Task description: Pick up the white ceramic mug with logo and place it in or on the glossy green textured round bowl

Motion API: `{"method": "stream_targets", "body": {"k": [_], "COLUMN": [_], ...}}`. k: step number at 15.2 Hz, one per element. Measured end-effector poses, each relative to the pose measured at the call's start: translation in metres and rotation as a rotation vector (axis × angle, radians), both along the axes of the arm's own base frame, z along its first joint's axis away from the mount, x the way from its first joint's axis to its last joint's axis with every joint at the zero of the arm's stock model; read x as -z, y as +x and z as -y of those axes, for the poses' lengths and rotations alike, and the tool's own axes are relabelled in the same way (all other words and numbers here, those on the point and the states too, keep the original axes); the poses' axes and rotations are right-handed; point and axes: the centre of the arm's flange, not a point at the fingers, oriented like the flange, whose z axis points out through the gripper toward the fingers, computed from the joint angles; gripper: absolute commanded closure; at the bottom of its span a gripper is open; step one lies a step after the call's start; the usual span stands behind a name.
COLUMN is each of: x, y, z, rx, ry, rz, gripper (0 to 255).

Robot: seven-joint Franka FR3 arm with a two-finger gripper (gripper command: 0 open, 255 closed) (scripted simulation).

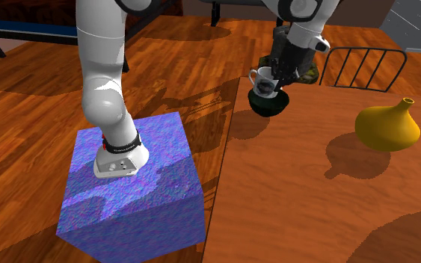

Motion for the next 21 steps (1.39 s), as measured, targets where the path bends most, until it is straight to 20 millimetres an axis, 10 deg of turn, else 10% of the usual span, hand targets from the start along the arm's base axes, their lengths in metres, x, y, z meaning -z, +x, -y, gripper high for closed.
{"method": "stream_targets", "body": {"k": [7,8,14,21], "x": [0.004,0.004,0.004,-0.044], "y": [0.0,0.0,0.0,0.011], "z": [0.0,0.0,0.0,0.002], "rx": [0.0,0.0,0.0,0.0], "ry": [0.0,0.0,0.0,0.0], "rz": [0.0,0.0,0.001,0.001], "gripper": [255,0,0,0]}}
